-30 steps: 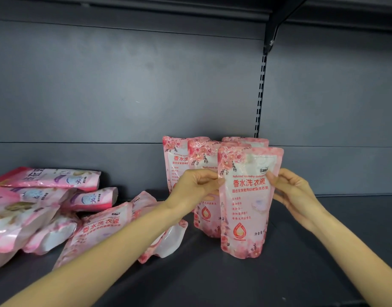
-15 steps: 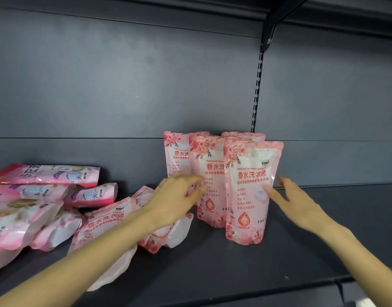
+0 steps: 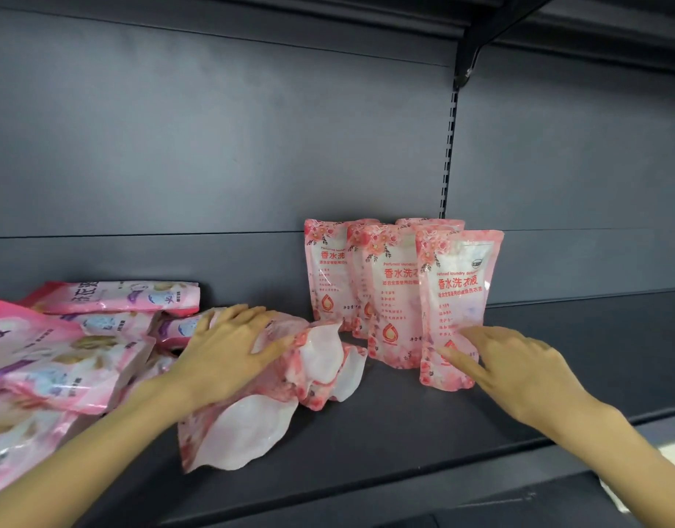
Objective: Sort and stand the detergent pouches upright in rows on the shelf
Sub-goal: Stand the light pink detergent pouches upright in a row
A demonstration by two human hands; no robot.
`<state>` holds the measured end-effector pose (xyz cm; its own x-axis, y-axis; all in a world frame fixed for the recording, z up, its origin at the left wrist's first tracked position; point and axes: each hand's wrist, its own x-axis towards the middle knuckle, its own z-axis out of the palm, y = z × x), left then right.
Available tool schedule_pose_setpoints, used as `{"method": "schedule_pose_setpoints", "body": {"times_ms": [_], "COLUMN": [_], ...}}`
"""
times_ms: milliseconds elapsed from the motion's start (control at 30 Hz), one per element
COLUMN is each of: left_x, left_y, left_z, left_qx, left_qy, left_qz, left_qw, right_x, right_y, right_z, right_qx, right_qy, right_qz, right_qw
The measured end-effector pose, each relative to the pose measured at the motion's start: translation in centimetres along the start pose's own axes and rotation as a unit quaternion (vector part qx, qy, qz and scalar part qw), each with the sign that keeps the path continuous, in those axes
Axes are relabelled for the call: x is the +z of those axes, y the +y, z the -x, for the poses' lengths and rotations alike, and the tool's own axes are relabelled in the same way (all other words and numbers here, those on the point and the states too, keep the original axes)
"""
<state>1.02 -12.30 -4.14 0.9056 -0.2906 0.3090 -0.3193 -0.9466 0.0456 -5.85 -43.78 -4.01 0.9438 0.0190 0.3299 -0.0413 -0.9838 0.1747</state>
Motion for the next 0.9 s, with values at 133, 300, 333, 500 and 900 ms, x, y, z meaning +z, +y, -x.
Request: {"method": "schedule_pose_setpoints", "body": {"times_ms": [133, 300, 333, 500, 900], "left_x": [-0.7, -1.8, -2.0, -2.3, -2.5], "left_y": [-2.1, -4.8, -5.3, -7.1, -9.2], "left_z": [1.7, 4.1, 4.5, 6.5, 6.9], "left_qx": [-0.023, -0.035, -0.040, -0.047, -0.037], "left_qy": [-0.012, -0.032, -0.037, -0.037, -0.003], "left_qz": [-0.019, -0.042, -0.048, -0.055, -0.053], "left_qw": [0.999, 0.998, 0.997, 0.997, 0.998], "right_x": [-2.1, -3.6, -3.7, -3.7, -4.2], "right_y": [-3.8, -8.4, -9.2, -12.4, -17.8], "right_z": [0.9, 0.5, 0.2, -1.9, -9.4], "right_qx": [-0.019, -0.067, -0.075, -0.112, -0.239], "right_qy": [0.009, 0.007, 0.010, 0.026, -0.072], "right_qz": [-0.059, -0.128, -0.138, -0.147, -0.218], "right_qw": [0.998, 0.989, 0.987, 0.982, 0.944]}}
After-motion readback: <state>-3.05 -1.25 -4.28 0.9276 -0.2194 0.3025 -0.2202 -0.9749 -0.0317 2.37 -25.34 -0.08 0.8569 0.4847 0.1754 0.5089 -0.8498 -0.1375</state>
